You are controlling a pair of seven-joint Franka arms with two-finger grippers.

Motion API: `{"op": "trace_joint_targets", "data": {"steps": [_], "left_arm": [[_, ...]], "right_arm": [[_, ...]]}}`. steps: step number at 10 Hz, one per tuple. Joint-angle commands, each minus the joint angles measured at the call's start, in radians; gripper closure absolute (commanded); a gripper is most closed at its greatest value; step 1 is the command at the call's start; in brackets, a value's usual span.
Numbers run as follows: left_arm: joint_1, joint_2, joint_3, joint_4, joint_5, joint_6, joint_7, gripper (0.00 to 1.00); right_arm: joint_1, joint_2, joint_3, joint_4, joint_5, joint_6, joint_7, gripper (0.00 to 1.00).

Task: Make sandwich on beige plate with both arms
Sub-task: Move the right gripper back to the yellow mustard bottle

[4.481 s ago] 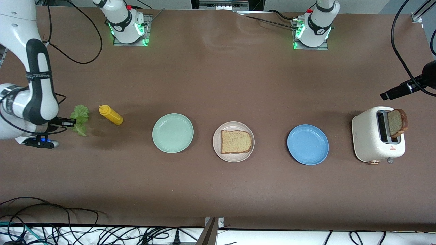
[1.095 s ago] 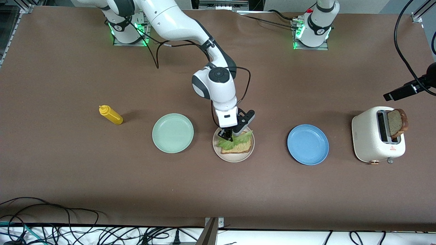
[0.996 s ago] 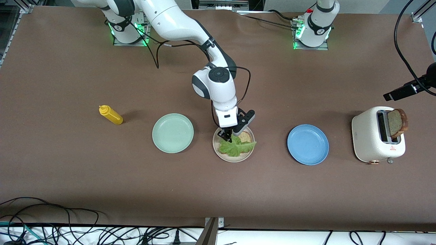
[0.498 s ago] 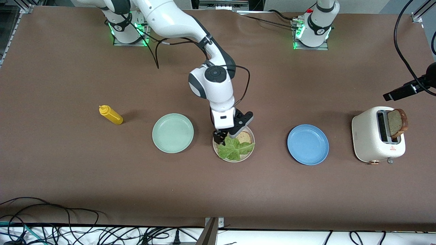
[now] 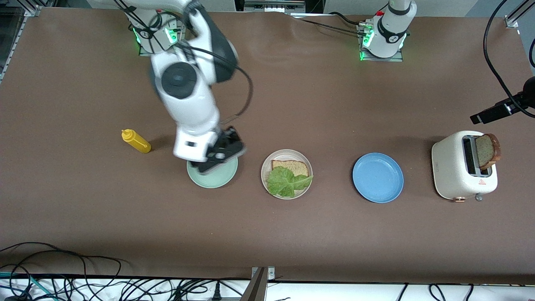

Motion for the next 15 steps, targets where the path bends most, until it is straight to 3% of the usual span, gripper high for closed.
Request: {"op": "trace_joint_targets", "data": {"steps": [1, 4, 7, 9, 11, 15], "left_arm": [[0.006, -0.001, 0.000, 0.007, -0.028, 0.000, 0.002, 0.00], [0.006, -0.001, 0.000, 0.007, -0.028, 0.000, 0.002, 0.00], [0.006, 0.001, 0.000, 0.007, -0.028, 0.000, 0.002, 0.00], [0.006, 0.001, 0.000, 0.007, -0.028, 0.000, 0.002, 0.00], [0.004, 0.001, 0.000, 0.007, -0.028, 0.000, 0.000, 0.00], [0.006, 0.001, -0.001, 0.007, -0.030, 0.000, 0.000, 0.00]], "right_arm": [[0.018, -0.108, -0.118, -0.070, 0.009, -0.116, 0.032, 0.00], [0.018, -0.169, -0.267, -0.118, 0.007, -0.224, 0.002, 0.00], [0.018, -0.232, -0.337, -0.208, 0.012, -0.207, -0.151, 0.00], [0.017, -0.327, -0.415, -0.347, 0.016, -0.148, -0.346, 0.00], [0.017, -0.419, -0.523, -0.493, 0.080, -0.083, -0.576, 0.00], [0.015, -0.423, -0.759, -0.599, 0.322, -0.129, -1.021, 0.00]]}}
